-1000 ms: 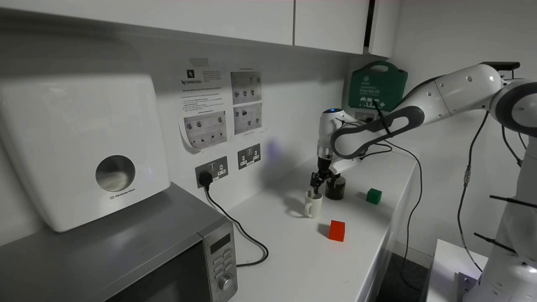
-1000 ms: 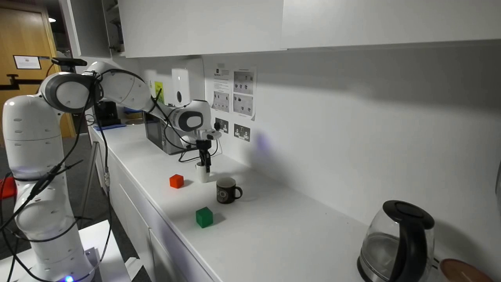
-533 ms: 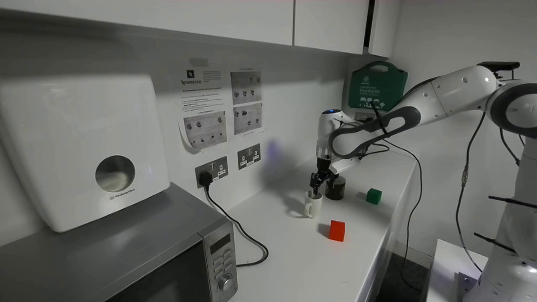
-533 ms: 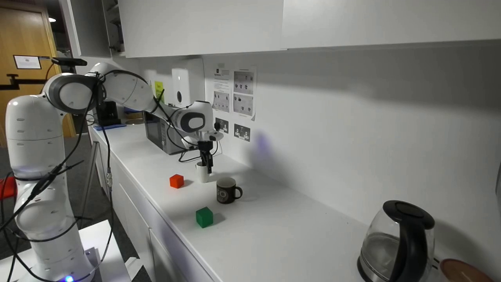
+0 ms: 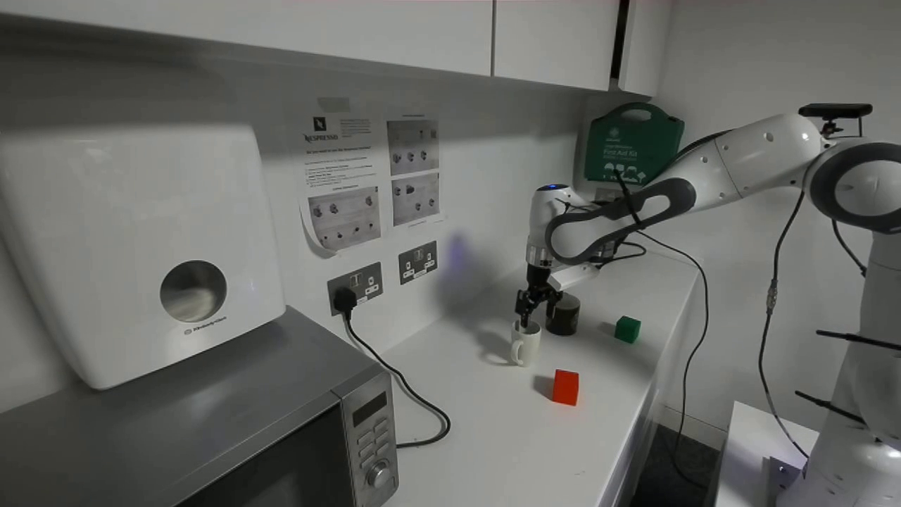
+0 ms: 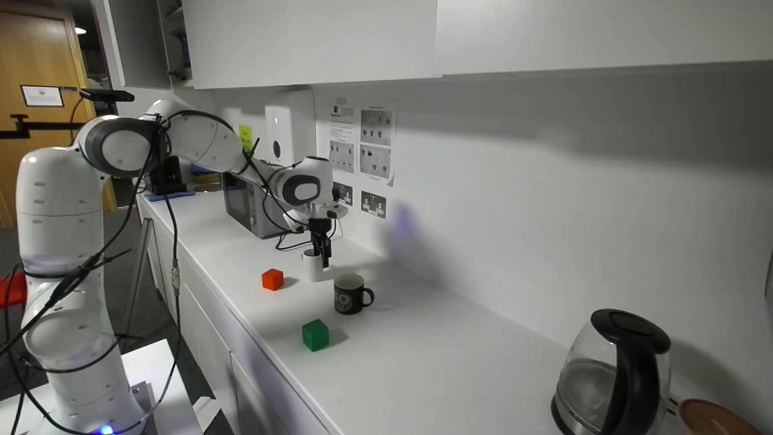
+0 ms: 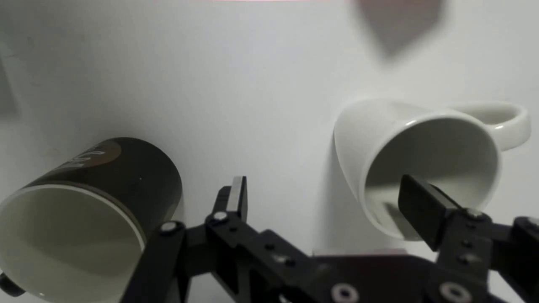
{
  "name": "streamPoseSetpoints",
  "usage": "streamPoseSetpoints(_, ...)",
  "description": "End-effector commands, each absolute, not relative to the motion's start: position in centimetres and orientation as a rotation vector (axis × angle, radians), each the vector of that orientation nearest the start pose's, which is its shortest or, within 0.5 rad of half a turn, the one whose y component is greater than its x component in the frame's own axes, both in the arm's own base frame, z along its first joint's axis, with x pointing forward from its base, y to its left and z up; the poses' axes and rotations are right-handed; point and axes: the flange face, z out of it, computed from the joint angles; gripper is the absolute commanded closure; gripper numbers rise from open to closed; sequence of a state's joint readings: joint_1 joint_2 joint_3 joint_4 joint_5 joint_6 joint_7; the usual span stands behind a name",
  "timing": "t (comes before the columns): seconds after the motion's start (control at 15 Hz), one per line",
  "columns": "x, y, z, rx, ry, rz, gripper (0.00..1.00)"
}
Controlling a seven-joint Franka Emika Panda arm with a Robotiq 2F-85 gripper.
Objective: Pick up the white cup and put it on the orange object, then put up the black cup and put it on the green object
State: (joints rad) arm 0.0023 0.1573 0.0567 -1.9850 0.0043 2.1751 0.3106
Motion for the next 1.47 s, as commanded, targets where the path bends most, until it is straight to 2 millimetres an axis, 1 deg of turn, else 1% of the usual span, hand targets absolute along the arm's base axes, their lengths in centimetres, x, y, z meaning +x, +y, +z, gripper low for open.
streamPoseSetpoints(0.0,59.9,2.8,39.1,-3.082,0.374,-0.021,0.00)
streamPoseSetpoints(0.07,60.0,2.8,39.0,-3.083,0.372,-0.018,0.06)
streamPoseSetpoints(0.13,60.0,2.7,38.9,-3.082,0.369,-0.011,0.25)
streamPoseSetpoints(0.2,60.1,2.7,38.8,-3.085,0.367,-0.012,0.28)
streamPoseSetpoints(0.33,60.2,2.6,38.8,-3.085,0.367,-0.010,0.41)
streamPoseSetpoints(0.53,60.3,2.7,38.7,-3.088,0.368,-0.005,0.67)
streamPoseSetpoints(0.8,60.2,2.6,38.7,-3.094,0.371,0.001,0.96)
streamPoseSetpoints(0.87,60.2,2.6,38.7,-3.097,0.372,0.003,1.00)
streamPoseSetpoints(0.93,60.2,2.6,39.0,-3.100,0.374,-0.005,1.00)
streamPoseSetpoints(1.0,60.2,2.7,39.2,-3.102,0.372,-0.003,0.96)
streamPoseSetpoints(1.13,59.9,2.7,39.8,-3.115,0.365,-0.006,1.00)
streamPoseSetpoints(1.4,58.7,2.9,40.8,-3.125,0.336,-0.023,0.98)
